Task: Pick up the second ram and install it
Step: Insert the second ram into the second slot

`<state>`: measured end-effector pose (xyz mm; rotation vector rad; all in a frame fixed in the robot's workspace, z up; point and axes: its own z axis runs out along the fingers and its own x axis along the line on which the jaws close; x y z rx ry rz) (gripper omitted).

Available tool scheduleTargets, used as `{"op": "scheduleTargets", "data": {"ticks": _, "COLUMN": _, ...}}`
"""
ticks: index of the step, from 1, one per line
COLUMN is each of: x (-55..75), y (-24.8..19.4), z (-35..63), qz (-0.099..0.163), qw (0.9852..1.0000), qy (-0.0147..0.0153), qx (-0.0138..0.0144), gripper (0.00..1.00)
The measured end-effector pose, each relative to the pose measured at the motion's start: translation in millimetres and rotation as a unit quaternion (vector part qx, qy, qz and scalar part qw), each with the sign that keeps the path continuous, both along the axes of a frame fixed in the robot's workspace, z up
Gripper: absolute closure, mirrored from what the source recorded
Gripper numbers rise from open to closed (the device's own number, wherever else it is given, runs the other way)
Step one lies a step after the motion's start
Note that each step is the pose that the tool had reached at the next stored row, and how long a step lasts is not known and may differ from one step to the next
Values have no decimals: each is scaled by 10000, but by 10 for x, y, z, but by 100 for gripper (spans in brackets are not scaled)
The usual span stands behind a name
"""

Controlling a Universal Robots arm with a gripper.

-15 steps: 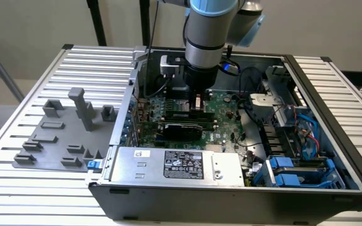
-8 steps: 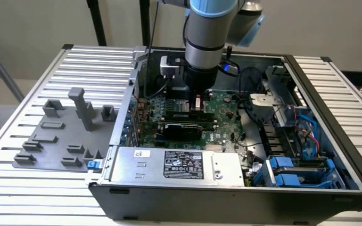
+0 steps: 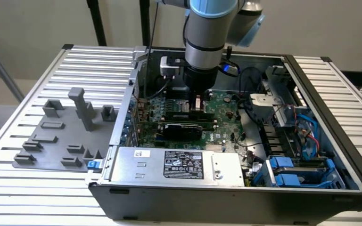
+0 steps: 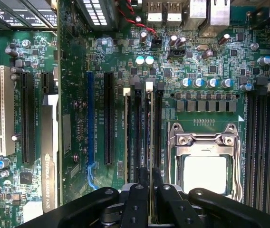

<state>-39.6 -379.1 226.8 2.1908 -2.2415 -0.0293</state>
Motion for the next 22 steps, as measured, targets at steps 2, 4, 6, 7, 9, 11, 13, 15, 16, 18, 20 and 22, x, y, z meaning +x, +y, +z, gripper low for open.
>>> {"op": "scheduleTargets", "data": {"ticks": 2, "x": 0, "y": 0, "z": -3, "qz": 0, "qw": 10000, "qy": -1, "qx": 1, "gripper": 86}}
{"op": "scheduleTargets", "data": {"ticks": 4, "x": 0, "y": 0, "z": -9, "qz": 1, "qw": 10000, "qy": -1, "qx": 2, "gripper": 86}}
{"op": "scheduleTargets", "data": {"ticks": 6, "x": 0, "y": 0, "z": -13, "qz": 0, "qw": 10000, "qy": 0, "qx": 1, "gripper": 86}}
{"op": "scheduleTargets", "data": {"ticks": 7, "x": 0, "y": 0, "z": -15, "qz": 0, "qw": 10000, "qy": 0, "qx": 0, "gripper": 86}}
{"op": "scheduleTargets", "data": {"ticks": 9, "x": 0, "y": 0, "z": -18, "qz": 1, "qw": 10000, "qy": 0, "qx": 0, "gripper": 86}}
{"op": "scheduleTargets", "data": {"ticks": 11, "x": 0, "y": 0, "z": -22, "qz": 0, "qw": 10000, "qy": 0, "qx": 0, "gripper": 86}}
{"op": "scheduleTargets", "data": {"ticks": 13, "x": 0, "y": 0, "z": -29, "qz": 1, "qw": 10000, "qy": -1, "qx": 1, "gripper": 86}}
{"op": "scheduleTargets", "data": {"ticks": 15, "x": 0, "y": 0, "z": -32, "qz": 1, "qw": 10000, "qy": -1, "qx": 1, "gripper": 86}}
{"op": "scheduleTargets", "data": {"ticks": 16, "x": -1, "y": 0, "z": -35, "qz": 1, "qw": 10000, "qy": -1, "qx": 1, "gripper": 86}}
{"op": "scheduleTargets", "data": {"ticks": 18, "x": -2, "y": 0, "z": -40, "qz": 1, "qw": 10000, "qy": -1, "qx": 1, "gripper": 86}}
{"op": "scheduleTargets", "data": {"ticks": 20, "x": -5, "y": 0, "z": -44, "qz": 1, "qw": 10000, "qy": -1, "qx": 1, "gripper": 86}}
{"op": "scheduleTargets", "data": {"ticks": 22, "x": -7, "y": 0, "z": -49, "qz": 1, "qw": 10000, "qy": -1, "qx": 0, "gripper": 86}}
